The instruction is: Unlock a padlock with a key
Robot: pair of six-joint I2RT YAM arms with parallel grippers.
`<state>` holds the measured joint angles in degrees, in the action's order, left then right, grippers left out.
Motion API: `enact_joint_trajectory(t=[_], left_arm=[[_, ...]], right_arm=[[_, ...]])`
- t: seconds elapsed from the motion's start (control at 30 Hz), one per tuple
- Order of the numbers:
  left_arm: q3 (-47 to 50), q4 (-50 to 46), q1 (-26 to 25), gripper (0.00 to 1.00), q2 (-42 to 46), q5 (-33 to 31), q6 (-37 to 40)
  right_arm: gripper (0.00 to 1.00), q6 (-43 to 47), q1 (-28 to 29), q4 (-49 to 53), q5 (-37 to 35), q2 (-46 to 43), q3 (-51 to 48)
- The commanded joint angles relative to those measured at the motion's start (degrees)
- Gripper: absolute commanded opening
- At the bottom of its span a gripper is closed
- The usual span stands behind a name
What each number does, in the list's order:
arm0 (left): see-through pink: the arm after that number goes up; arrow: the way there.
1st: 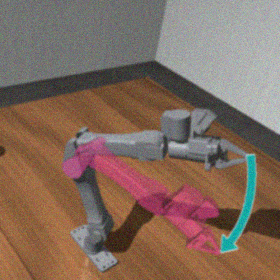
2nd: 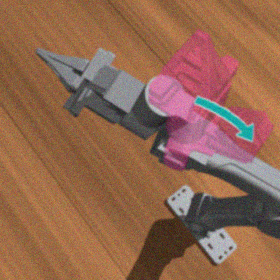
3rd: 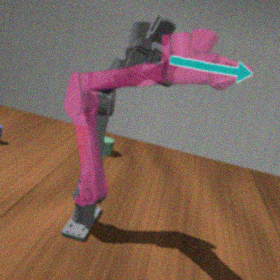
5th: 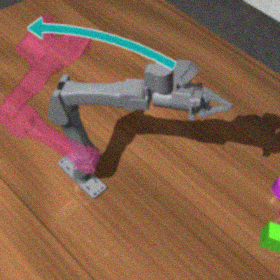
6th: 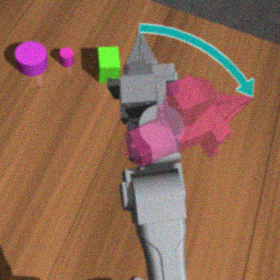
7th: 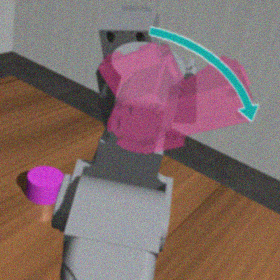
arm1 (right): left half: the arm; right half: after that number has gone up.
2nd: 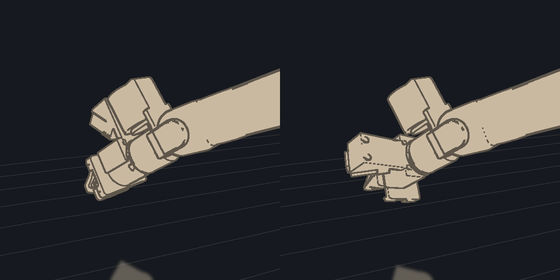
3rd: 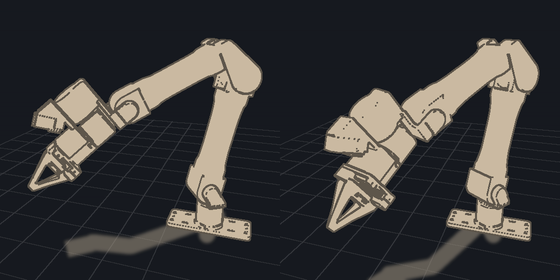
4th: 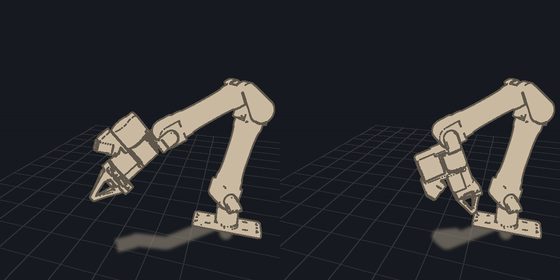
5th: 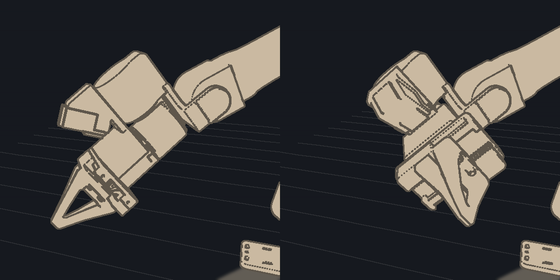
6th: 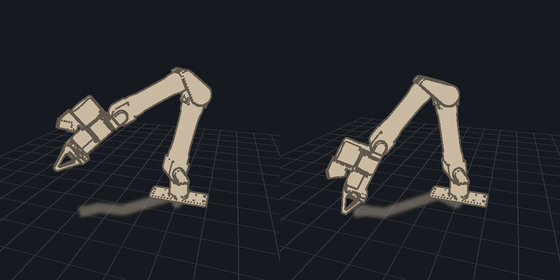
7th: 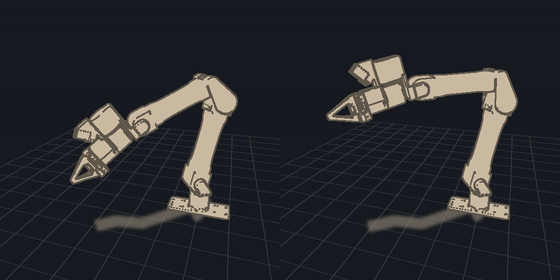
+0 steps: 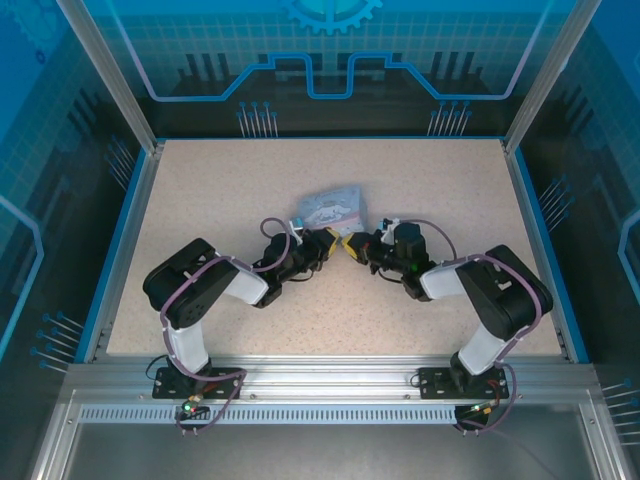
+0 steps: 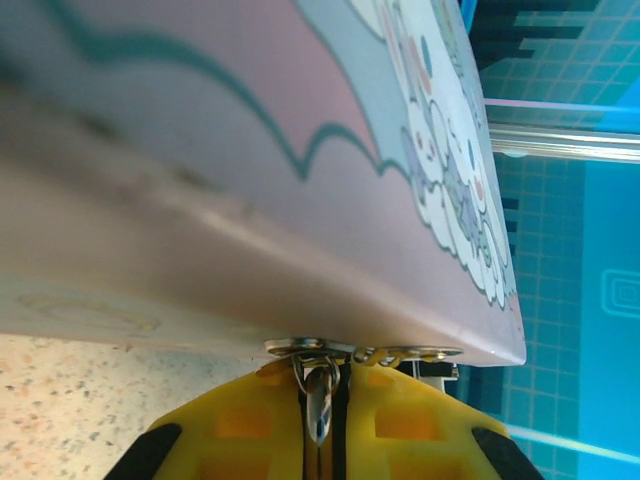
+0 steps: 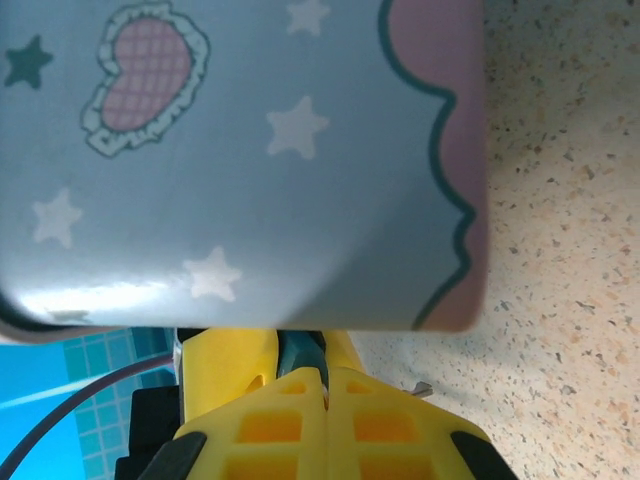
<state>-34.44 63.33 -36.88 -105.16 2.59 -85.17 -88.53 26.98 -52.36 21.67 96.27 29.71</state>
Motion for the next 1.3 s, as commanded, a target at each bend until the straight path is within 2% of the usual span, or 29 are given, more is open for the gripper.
enact_joint_trajectory(t=[0.0, 0.27, 0.3, 0.47, 0.57, 0.77, 0.93, 1.1, 1.27], left_arm=[[-1.11, 2.99, -4.05, 0.00, -0.11, 7.12, 2.34], [0.19, 0.45, -4.07, 0.00, -0.13, 5.18, 4.38], [0.25, -0.18, -3.91, 0.00, -0.11, 5.06, 4.87], [0.68, -1.30, -3.63, 0.00, -0.03, 4.32, 5.78], [0.91, -0.93, -3.26, 0.00, -0.45, 4.34, 5.60], [1.42, -2.06, -2.88, 0.00, -0.45, 4.81, 6.74], [1.83, -4.57, -2.77, 0.00, -0.13, 6.08, 8.38], [1.56, -11.20, -2.61, 0.00, 1.89, 6.95, 12.54], [0.22, -20.47, -2.62, 0.00, 5.27, 7.72, 18.39]], right_arm=[[0.00, -1.34, 4.05, -4.68, 3.64, 1.36, 2.66], [0.00, -0.90, 3.25, -4.21, 3.88, 0.76, 1.31], [0.03, -0.79, 3.08, -4.10, 3.85, 0.67, 1.06], [0.31, -0.24, 2.14, -3.82, 3.69, -0.15, -0.48], [0.52, 0.17, 1.63, -3.31, 3.65, -1.31, -1.46], [0.86, 4.62, 1.24, 5.24, 3.08, -6.88, -3.24], [0.89, 12.36, 0.97, 18.62, 1.42, -15.72, -3.69], [0.89, 22.20, 0.88, 33.38, 0.33, -23.09, -0.71], [0.88, 25.60, 0.22, 39.12, 0.60, -24.64, 0.15]])
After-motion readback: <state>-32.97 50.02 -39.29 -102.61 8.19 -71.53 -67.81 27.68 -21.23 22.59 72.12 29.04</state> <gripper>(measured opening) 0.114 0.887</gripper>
